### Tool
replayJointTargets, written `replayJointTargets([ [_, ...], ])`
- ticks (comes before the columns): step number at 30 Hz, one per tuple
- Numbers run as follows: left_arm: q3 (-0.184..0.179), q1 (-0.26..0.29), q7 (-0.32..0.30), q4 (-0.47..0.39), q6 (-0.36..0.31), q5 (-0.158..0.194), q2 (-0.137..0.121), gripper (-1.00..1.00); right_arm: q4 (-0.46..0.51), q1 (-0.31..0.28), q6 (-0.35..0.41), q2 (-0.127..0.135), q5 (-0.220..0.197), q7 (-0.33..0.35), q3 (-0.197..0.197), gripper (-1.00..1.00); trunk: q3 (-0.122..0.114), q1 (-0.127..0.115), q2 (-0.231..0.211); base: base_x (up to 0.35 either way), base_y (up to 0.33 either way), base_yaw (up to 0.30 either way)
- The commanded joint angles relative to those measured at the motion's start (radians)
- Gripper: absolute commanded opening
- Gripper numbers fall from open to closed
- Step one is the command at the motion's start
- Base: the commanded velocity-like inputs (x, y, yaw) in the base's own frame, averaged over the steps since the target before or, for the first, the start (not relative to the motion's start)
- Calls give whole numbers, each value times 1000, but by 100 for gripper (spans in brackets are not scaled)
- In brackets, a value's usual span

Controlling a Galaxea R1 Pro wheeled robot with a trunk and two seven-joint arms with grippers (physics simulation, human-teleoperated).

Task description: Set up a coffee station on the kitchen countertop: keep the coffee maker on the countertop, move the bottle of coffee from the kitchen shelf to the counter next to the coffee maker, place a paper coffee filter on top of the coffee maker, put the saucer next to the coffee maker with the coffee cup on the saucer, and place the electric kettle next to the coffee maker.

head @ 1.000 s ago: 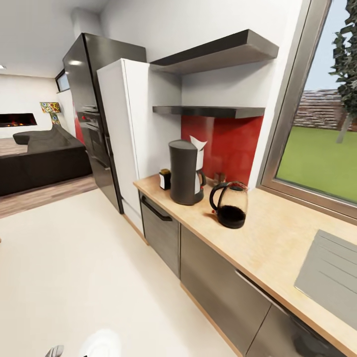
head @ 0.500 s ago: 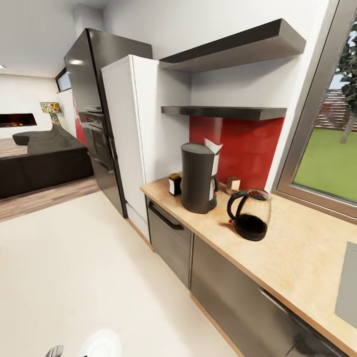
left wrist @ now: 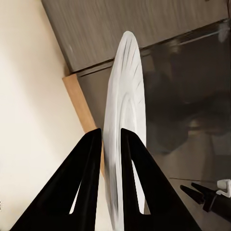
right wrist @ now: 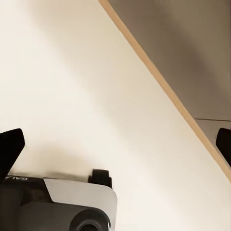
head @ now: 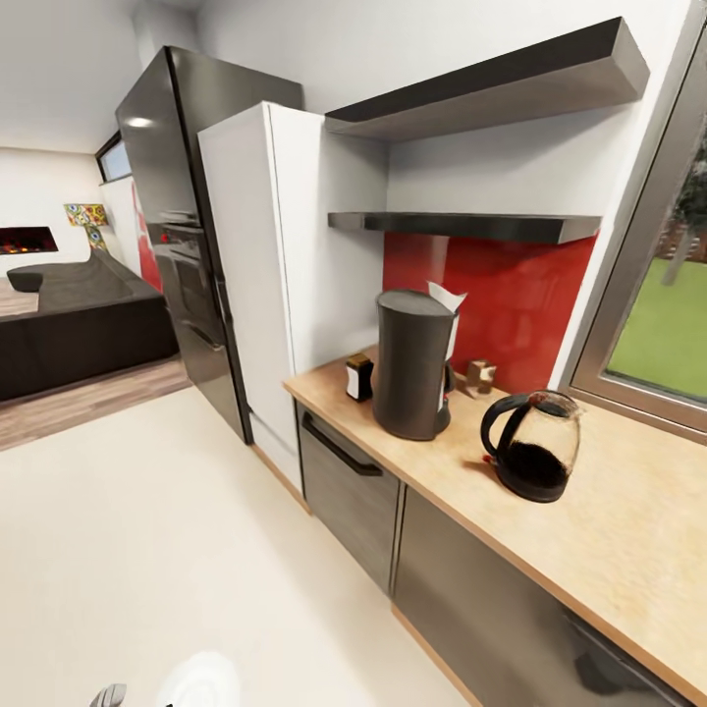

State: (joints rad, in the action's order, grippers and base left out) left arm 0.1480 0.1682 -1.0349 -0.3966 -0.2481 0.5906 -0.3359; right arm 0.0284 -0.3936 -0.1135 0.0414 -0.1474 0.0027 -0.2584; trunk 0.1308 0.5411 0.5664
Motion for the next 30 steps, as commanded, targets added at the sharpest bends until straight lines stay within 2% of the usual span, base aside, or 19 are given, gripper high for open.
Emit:
replayJointTargets([
  [1, 1, 1, -1, 0, -8, 5, 0, -100, -1, -1, -4, 0, -10, 0, -9, 100, 1, 1, 1, 242, 230, -186],
  [8, 2, 1, -1, -1, -8, 5, -1, -100, -2, -1, -4, 0, -10, 0, -8, 100, -6, 1, 1, 150, 238, -196],
  [17, 4, 4, 5, -5, -13, 5, -7, -100, -2, -1, -5, 0, -10, -1, -8, 100, -14, 1, 1, -119, 261, -199],
  [23, 4, 21, 13, -20, -26, 4, -20, -100, -2, -1, -4, 0, -10, -1, -9, 100, -19, 1, 1, -34, 41, -181],
  [24, 4, 35, 17, -27, -31, 3, -22, -100, -2, -1, -4, 0, -10, -3, -9, 100, -19, 1, 1, -6, 7, -81],
  [25, -2, 123, 64, -38, -105, 2, -23, -100, -2, -1, -3, 0, -10, -4, -9, 100, -20, 1, 1, -1, 2, -21],
  [27, -4, 196, 131, -42, -186, 1, -21, -100, -3, 3, -2, 0, -10, -3, -8, 100, -20, 1, 1, -1, 1, -11],
  [28, -6, 270, 207, -45, -251, 3, -17, -100, -3, 10, -3, 0, -9, -2, -8, 100, -20, 1, 1, 0, 0, -4],
  [30, -6, 344, 273, -46, -287, 4, -14, -100, -3, 15, -3, 0, -9, 0, -8, 100, -20, 1, 1, 0, 0, -2],
])
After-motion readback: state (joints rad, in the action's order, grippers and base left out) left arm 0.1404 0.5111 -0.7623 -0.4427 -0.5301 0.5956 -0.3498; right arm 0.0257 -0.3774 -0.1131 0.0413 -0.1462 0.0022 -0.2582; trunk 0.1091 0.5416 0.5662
